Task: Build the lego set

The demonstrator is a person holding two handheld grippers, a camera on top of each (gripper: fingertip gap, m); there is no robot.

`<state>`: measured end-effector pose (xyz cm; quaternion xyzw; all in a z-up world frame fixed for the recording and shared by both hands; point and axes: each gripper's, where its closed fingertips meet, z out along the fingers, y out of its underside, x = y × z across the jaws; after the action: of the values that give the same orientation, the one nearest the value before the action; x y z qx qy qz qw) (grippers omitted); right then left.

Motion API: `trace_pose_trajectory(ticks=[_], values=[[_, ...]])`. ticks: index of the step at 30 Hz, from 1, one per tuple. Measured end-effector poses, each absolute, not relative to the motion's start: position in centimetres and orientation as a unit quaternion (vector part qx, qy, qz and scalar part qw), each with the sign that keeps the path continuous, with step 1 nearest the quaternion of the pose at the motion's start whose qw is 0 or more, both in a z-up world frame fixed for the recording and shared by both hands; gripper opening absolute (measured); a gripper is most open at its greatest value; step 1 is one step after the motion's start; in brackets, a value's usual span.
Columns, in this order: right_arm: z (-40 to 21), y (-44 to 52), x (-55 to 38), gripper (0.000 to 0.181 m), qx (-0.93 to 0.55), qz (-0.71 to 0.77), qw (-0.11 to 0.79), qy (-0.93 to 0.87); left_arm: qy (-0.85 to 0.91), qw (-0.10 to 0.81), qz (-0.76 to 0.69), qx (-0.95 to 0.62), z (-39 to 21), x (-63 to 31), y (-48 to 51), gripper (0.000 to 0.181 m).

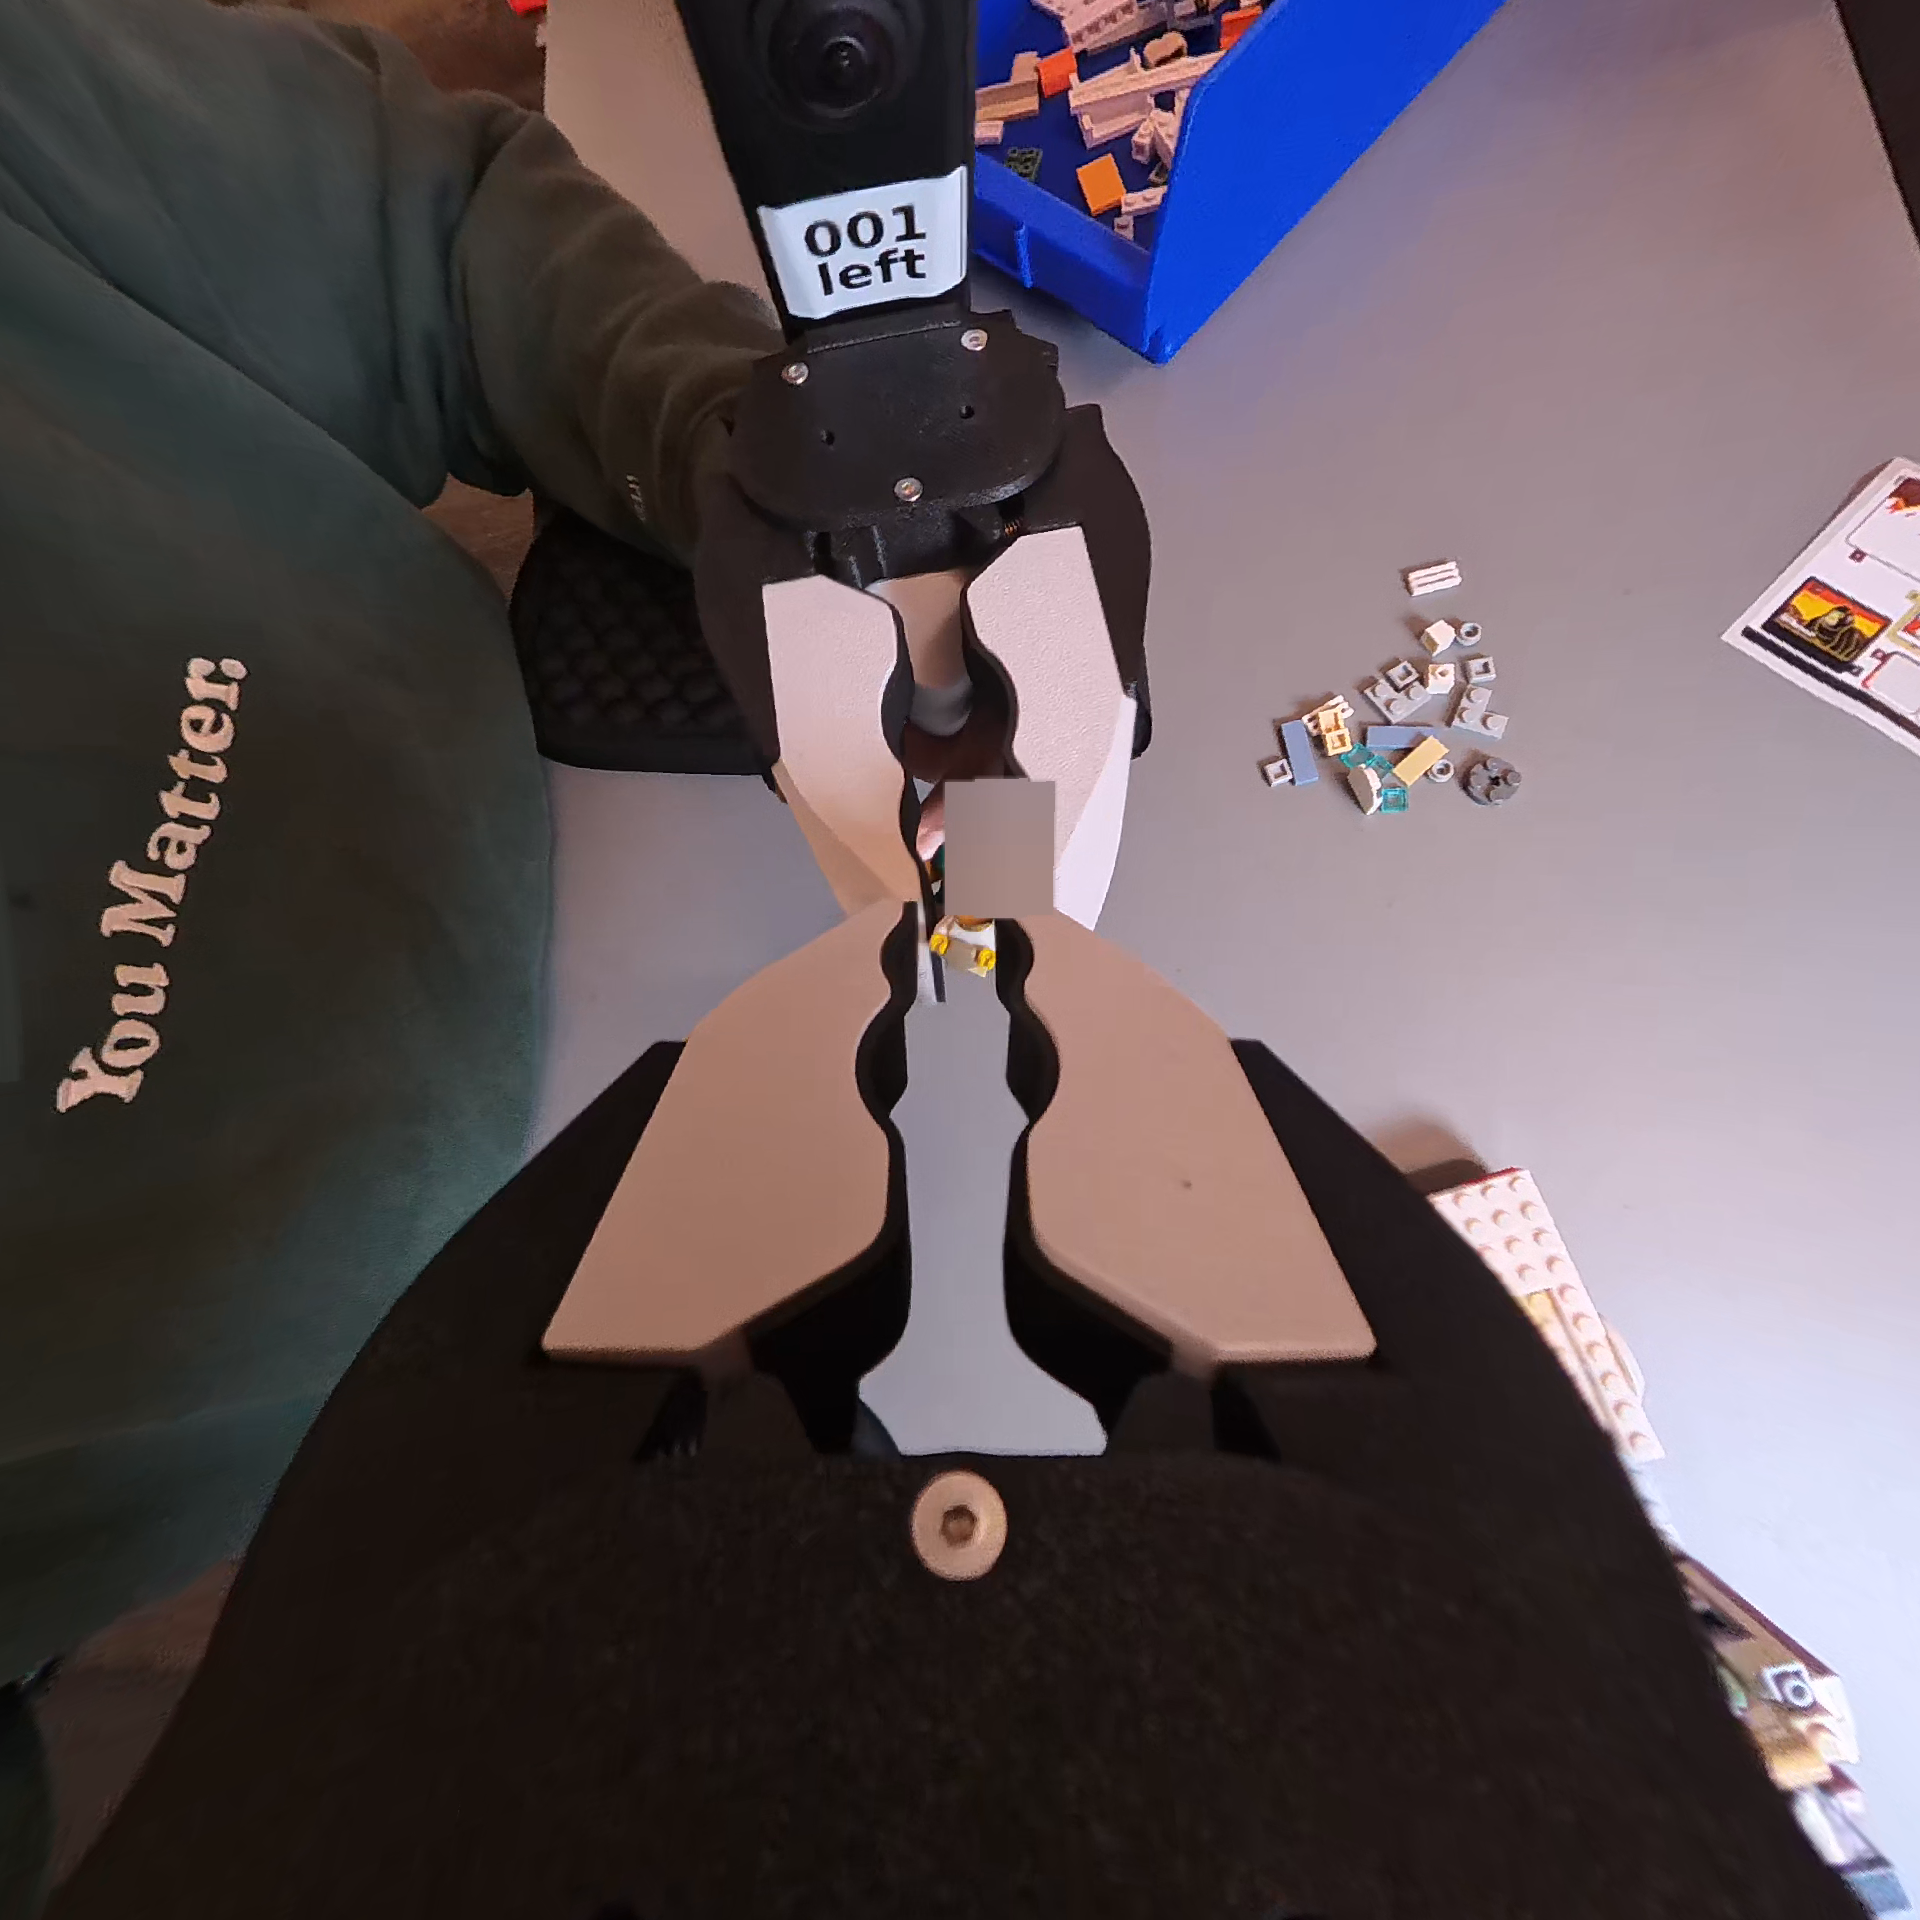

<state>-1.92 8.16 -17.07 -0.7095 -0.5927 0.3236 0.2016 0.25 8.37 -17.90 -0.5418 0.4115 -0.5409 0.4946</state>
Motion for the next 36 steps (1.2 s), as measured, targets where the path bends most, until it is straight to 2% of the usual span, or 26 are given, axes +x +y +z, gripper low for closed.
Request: trace_pose_trajectory(ticks=[18,28,36], values=[[-16.6,7.8,-1.8,0.015,-0.698,0.332,0.219,-0.595,0.417,0.485,-0.553,-0.534,-17.8,0.3,7.9,0.020],[-16.5,6.7,-2.1,0.006,-0.611,0.224,0.340,-0.679,0.412,0.457,-0.544,-0.571,-19.3,0.7,8.6,0.020],[-18.0,7.7,-1.9,0.006,-0.627,0.213,0.335,-0.671,0.420,0.451,-0.542,-0.572,-19.5,0.9,8.3,0.020]])
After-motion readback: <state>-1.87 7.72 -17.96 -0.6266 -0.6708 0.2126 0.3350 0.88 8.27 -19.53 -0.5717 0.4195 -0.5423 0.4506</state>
